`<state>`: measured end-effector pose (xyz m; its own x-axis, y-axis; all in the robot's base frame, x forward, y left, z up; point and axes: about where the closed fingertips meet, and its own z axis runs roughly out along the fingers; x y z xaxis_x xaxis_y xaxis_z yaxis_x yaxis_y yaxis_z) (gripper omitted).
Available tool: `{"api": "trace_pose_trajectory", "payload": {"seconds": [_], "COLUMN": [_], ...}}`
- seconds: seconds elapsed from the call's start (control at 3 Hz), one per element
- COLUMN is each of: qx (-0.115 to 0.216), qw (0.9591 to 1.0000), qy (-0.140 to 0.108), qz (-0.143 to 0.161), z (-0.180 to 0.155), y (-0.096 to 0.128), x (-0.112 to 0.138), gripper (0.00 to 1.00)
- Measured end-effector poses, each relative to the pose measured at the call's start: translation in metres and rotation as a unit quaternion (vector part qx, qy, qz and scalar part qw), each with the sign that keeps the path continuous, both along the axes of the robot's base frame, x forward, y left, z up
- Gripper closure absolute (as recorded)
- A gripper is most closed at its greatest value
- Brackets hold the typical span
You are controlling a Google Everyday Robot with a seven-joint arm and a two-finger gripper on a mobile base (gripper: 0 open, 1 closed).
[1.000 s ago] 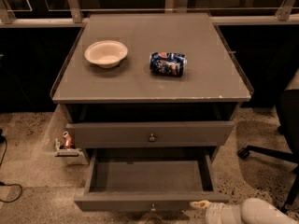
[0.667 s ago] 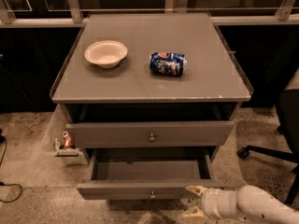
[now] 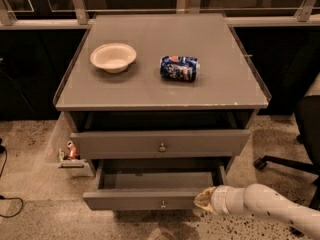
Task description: Close middle drawer
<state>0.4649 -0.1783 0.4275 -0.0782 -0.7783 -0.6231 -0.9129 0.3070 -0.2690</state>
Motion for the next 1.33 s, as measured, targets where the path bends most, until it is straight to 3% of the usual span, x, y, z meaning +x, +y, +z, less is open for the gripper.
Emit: {"api": "trace_pose_trajectory", "payload": {"seconds": [0.33, 0.67, 1.33], "qx": [-0.021, -0.027, -0.027], "qw": [0.9997, 0.9995, 0.9995], "qy": [-0.004, -0.010, -0.010], "qz": [-0.008, -0.012, -0.012], "z": [-0.024, -0.026, -0.026], "y": [-0.025, -0.030, -0.030], "x": [0.021, 0.034, 0.033], "gripper": [1.00, 1.00, 0.58]}}
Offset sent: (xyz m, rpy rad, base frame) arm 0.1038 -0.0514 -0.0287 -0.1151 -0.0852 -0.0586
